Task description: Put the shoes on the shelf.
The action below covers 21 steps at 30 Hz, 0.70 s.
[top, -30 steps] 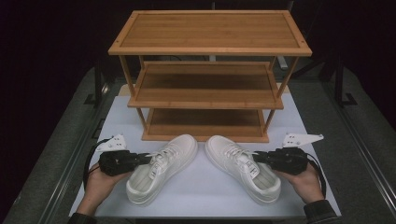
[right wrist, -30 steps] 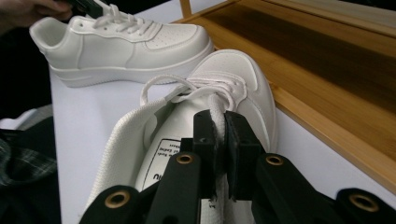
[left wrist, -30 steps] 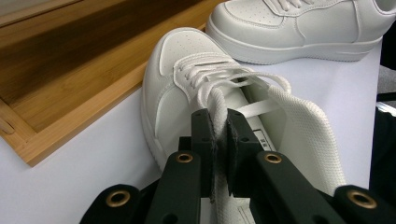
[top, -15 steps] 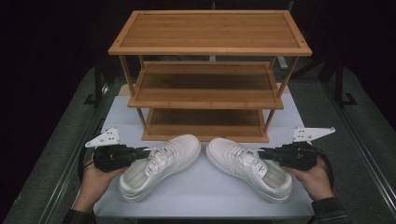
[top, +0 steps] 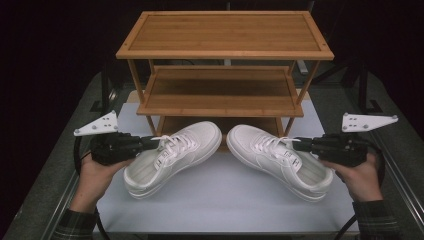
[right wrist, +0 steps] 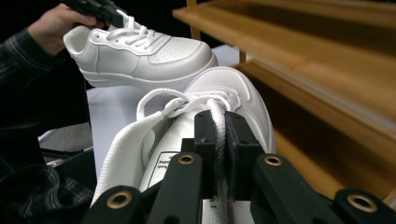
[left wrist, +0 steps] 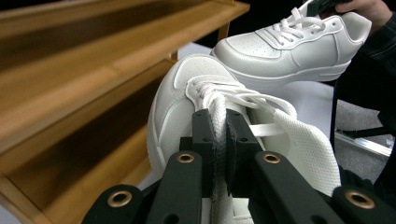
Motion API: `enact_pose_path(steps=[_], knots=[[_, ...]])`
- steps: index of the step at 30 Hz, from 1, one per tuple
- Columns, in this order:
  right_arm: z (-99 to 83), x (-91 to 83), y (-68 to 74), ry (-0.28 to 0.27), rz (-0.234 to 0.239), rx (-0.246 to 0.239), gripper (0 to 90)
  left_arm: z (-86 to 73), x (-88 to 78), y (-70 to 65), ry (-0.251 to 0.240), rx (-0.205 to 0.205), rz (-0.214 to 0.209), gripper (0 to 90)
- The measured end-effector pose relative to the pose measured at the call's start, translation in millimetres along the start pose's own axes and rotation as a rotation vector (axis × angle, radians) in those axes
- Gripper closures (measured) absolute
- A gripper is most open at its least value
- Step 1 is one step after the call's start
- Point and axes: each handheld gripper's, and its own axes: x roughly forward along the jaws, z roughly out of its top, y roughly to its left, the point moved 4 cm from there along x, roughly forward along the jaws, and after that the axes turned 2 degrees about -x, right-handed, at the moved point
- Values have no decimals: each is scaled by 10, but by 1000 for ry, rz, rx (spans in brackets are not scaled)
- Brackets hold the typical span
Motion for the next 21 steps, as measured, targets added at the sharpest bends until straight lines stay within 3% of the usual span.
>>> enact_pose_path(steps=[6,13,21], knots=[[232,-135,-34,-39,-5,-22,847,270,-45,38,-10,20,-14,850],[429,-166,-61,-21,11,-39,847,532,-116,35,-24,50,-38,850],[589,-246,-66,-55,8,-53,847,723,-196,82,-49,59,-18,850]])
